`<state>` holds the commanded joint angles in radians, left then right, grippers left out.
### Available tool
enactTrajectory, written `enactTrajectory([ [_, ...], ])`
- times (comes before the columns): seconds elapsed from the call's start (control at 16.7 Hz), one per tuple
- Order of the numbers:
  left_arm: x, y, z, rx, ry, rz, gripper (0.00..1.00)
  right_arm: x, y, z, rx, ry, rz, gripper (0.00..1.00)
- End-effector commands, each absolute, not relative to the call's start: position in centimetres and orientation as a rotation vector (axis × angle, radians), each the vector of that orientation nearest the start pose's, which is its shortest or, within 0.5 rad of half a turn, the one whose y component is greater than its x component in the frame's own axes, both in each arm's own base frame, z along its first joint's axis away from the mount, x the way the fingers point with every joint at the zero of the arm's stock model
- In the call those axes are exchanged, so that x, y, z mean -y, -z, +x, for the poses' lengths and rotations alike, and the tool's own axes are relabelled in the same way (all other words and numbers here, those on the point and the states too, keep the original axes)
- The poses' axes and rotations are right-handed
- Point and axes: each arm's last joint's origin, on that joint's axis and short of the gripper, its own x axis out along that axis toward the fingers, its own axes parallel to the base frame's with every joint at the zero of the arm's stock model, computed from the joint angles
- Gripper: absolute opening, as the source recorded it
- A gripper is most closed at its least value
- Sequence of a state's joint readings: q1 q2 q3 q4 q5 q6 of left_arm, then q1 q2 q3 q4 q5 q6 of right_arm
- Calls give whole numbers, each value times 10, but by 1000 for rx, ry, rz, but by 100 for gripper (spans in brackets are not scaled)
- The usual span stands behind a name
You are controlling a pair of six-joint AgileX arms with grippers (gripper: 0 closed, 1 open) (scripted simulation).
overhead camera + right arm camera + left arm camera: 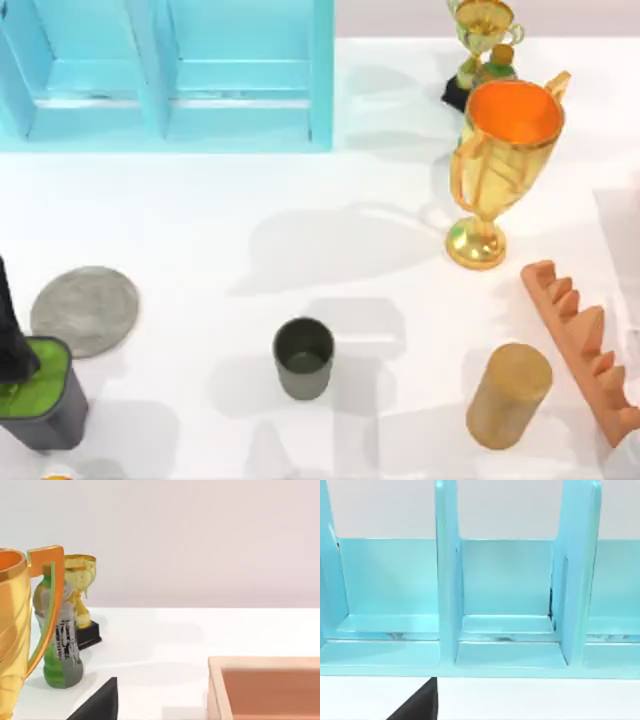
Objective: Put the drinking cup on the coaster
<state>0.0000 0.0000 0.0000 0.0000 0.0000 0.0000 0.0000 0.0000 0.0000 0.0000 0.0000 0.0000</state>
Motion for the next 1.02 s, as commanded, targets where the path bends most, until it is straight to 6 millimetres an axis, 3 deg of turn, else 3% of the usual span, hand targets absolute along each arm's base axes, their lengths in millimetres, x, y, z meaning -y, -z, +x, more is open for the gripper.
enactTrajectory([
  [0.24,3,-165,106,-28,23,16,100,1,-160,106,0,0,0,100],
  [0.54,20,-209,113,-236,185,157,100,1,-160,106,0,0,0,100],
  [0.78,48,-250,142,-511,402,369,100,1,-160,106,0,0,0,100],
  [1.02,102,-268,187,-804,670,643,100,1,-160,106,0,0,0,100],
])
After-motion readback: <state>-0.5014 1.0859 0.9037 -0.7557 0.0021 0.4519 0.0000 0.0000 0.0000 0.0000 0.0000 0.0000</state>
